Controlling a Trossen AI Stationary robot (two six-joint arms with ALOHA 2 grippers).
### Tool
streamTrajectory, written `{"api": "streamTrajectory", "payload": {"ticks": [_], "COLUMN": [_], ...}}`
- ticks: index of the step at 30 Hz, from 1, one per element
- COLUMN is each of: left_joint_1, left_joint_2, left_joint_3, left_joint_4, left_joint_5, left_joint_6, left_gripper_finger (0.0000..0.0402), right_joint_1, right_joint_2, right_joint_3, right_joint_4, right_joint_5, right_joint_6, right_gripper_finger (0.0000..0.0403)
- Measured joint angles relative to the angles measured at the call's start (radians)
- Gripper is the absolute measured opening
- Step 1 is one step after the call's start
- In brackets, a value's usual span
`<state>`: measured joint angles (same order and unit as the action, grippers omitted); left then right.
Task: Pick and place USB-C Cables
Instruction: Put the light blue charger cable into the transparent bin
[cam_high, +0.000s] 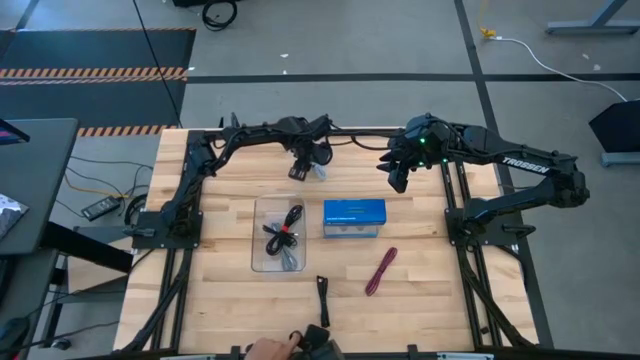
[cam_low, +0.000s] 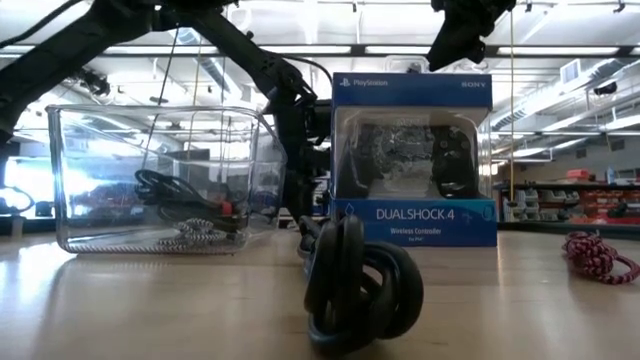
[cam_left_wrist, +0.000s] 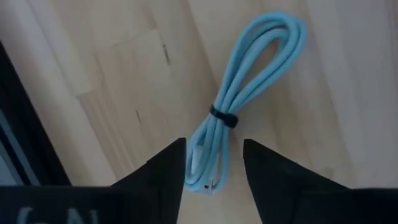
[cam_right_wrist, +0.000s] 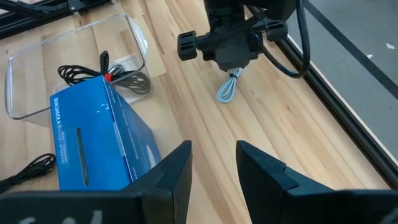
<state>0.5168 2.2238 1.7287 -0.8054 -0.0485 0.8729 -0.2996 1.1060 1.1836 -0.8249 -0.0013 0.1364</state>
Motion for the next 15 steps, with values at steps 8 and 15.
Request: {"api": "streamTrajectory", "payload": {"ticks": [8, 15], "left_joint_1": [0.017, 0.024], "left_joint_2": [0.072, 0.071], "left_joint_3": [0.008, 0.006], "left_joint_4": [-0.096, -0.097], "left_joint_5": [0.003, 0.03], "left_joint_6": [-0.064, -0.039], "left_gripper_finger": [0.0117, 0.0116], "right_joint_1": [0.007, 0.025], "right_joint_2": [0.0, 0.0], "right_joint_3": [0.0, 0.0], "right_joint_4": [0.001, 0.0], "right_joint_5": [0.0, -0.002], "right_joint_6": [0.002, 0.0], "right_gripper_finger": [0.013, 0.013]}}
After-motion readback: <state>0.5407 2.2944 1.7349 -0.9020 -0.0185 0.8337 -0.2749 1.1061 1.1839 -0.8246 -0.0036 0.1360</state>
